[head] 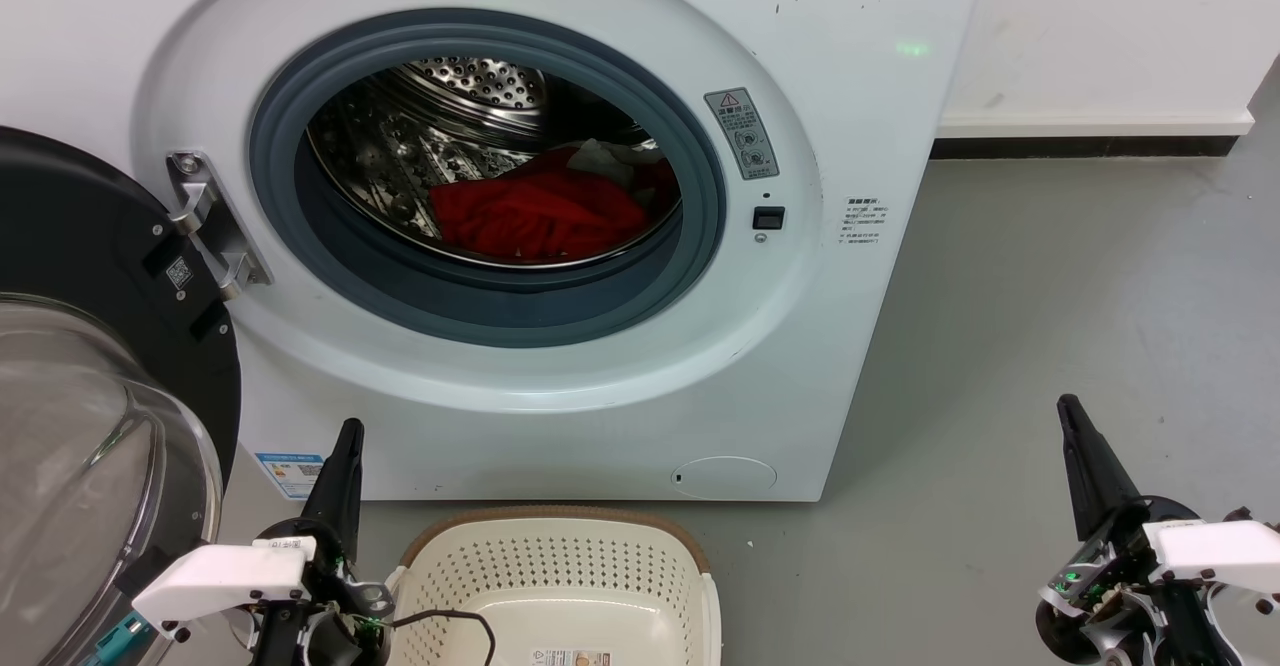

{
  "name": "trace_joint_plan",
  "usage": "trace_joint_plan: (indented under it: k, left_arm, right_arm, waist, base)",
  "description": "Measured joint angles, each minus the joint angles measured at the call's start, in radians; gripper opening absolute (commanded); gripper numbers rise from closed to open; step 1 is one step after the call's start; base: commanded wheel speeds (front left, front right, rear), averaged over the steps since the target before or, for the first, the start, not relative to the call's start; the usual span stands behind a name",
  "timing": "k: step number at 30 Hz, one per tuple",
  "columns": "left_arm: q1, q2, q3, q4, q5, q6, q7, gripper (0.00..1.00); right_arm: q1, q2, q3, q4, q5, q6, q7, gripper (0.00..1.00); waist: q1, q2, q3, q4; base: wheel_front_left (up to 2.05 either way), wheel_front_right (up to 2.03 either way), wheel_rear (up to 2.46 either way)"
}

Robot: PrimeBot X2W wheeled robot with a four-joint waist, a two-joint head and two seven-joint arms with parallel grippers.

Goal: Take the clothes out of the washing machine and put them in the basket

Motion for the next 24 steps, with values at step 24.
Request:
trace_joint_plan:
  k: [24]
  left_arm:
    - [0.000, 0.000, 0.000, 0.000, 0.000, 0.000, 0.000, 0.00]
  right_arm:
    - [0.000, 0.000, 0.000, 0.000, 0.000, 0.000, 0.000, 0.00]
  waist:
    - [0.0000, 0.0000, 0.000, 0.000]
  base:
    - [0.00, 0.00, 0.00]
